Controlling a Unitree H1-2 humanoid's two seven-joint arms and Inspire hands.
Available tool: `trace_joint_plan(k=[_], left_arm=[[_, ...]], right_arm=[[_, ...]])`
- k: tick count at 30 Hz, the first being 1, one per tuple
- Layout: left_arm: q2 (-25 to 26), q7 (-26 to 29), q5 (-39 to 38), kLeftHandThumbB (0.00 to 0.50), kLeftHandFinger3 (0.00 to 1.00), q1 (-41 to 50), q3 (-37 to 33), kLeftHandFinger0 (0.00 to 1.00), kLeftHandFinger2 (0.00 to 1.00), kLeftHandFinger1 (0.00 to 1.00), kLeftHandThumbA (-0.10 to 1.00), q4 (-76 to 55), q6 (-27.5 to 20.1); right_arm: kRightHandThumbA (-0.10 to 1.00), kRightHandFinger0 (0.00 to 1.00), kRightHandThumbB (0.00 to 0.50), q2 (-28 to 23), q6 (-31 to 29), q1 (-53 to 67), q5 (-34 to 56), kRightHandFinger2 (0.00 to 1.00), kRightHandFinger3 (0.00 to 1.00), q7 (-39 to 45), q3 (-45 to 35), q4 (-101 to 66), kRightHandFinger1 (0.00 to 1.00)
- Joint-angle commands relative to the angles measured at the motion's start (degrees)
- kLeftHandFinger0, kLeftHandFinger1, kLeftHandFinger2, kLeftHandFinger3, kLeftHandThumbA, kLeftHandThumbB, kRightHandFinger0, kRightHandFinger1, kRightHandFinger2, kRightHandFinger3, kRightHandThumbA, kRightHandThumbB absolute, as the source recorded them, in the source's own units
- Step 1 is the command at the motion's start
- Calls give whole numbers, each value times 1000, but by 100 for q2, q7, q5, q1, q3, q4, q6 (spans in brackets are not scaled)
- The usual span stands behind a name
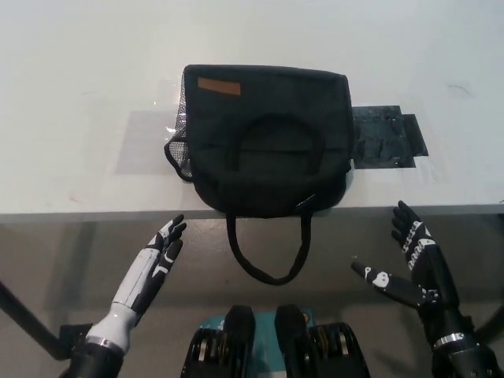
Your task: A soft travel bag is kept infront of the robot in the middle of the desk and the robot uses both its hands to press it to reduce its size
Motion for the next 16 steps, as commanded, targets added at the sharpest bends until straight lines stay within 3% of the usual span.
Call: trace_joint_plan(k=[1,3,5,8,16], left_arm=[[109,-22,-46,23,1000,67,78,1000,1000,1000,1000,-372,-248],[125,-45,-46,22,1000,114,76,1000,1000,1000,1000,-462,-200],[116,-41,-49,18,1000,191,83,1000,1000,1000,1000,-588,-172],[120,-64,-74,8,1000,324,90,1000,1000,1000,1000,-787,-125],[124,-47,16,35,1000,490,97,1000,1000,1000,1000,-1058,41]], right_arm=[[1000,1000,143,52,-282,128,117,1000,1000,80,34,-432,1000],[1000,1000,157,45,-278,215,67,1000,1000,74,60,-533,1000],[1000,1000,125,40,-294,326,138,1000,1000,122,73,-682,1000],[1000,1000,138,67,-245,400,235,1000,1000,155,80,-763,1000],[1000,1000,128,77,-222,486,277,1000,1000,188,120,-855,1000]])
